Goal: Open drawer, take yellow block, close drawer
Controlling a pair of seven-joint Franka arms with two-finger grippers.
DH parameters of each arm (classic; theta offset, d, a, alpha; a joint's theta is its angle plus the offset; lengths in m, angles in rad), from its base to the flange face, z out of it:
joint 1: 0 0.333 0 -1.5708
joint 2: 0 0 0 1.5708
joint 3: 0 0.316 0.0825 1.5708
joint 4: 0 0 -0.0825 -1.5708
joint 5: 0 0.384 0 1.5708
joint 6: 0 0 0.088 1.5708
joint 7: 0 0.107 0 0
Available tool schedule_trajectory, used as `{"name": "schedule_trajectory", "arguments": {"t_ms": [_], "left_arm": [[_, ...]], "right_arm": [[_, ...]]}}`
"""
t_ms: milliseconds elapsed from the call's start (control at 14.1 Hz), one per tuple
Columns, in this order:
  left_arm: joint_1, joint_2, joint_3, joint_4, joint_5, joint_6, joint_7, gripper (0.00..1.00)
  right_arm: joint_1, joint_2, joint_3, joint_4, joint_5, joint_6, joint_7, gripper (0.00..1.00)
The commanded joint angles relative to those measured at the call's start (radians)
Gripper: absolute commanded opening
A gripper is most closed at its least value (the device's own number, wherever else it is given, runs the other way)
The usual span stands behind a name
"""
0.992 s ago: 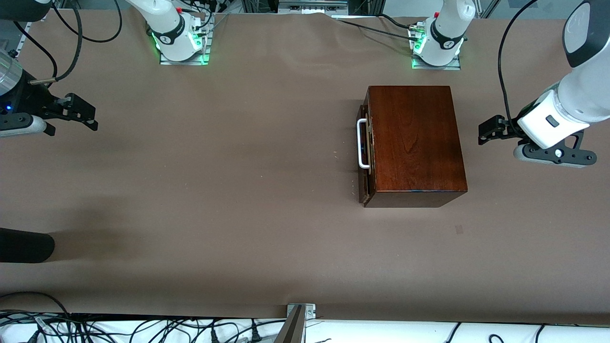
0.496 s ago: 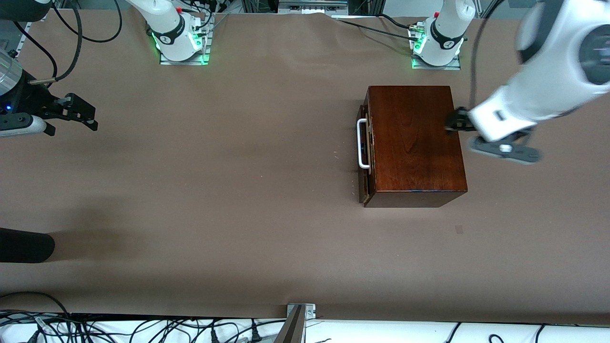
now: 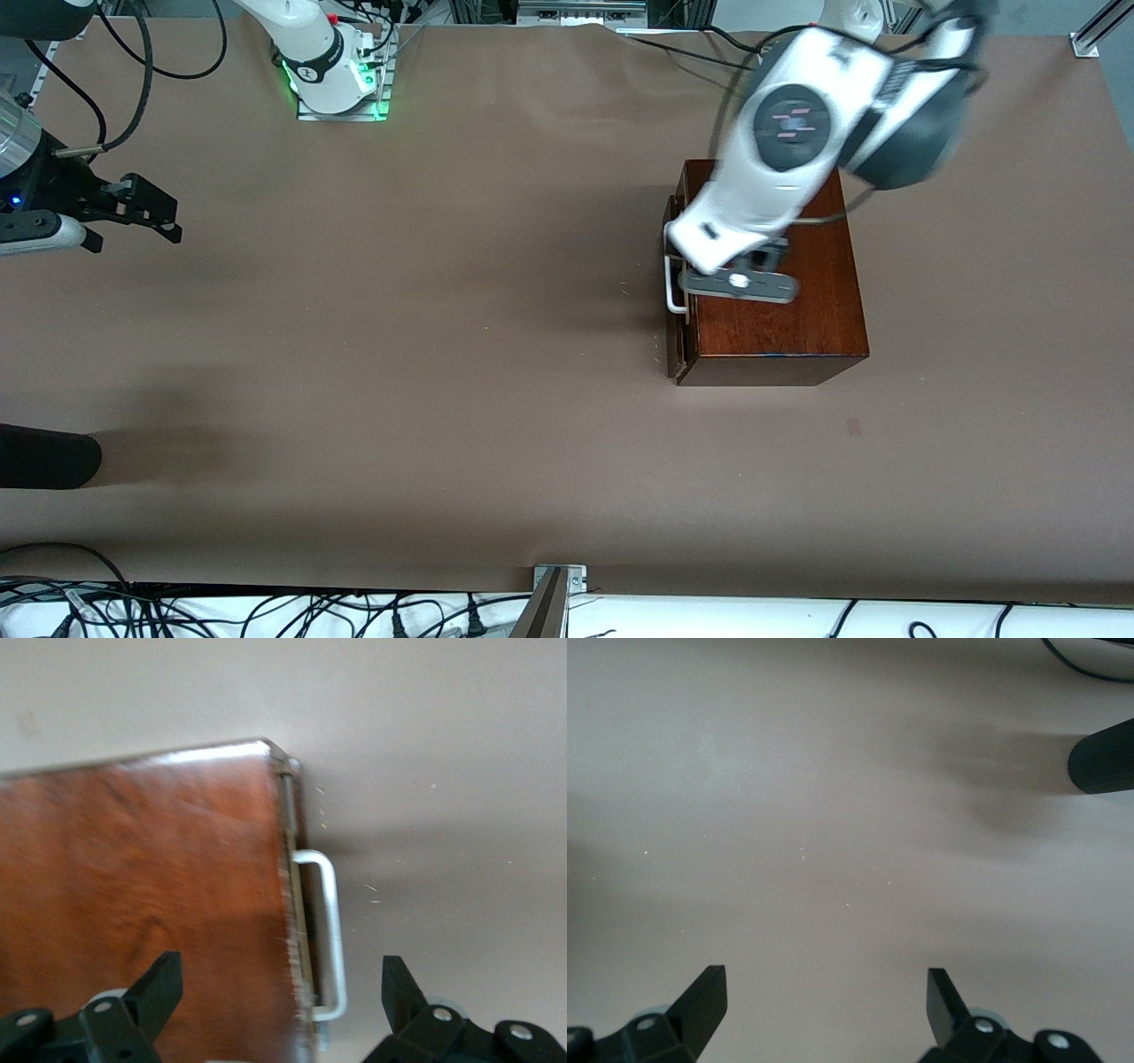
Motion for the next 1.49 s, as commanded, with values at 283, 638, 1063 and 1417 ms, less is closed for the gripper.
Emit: {"name": "schedule_trajectory", "arguments": {"t_ms": [283,638,1063,1417], "left_arm": [[-0.133,0.036,0.011,-0.165,0.119,0.15,-0.143,1.0],[-0.161,0.072,0.011,-0.214,0.203,0.218,-0.247,1.0],[-0.191,0.136,0.011,-0.216,0.273,0.246,-0.327,1.0],[-0.21,0.155,0.009,-0.214,0.273,0.284,-0.369,1.0]], "right_arm": [[-0.007,0.002,0.003,0.01,0.015,-0.004,0.009,1.0],[-0.007,0.002,0.003,0.01,0.015,-0.004,0.009,1.0],[-0.007,0.002,0.003,0.01,0.015,-0.004,0.009,1.0],[-0.007,0.002,0.003,0.01,0.015,-0.002,0.009,1.0]]}}
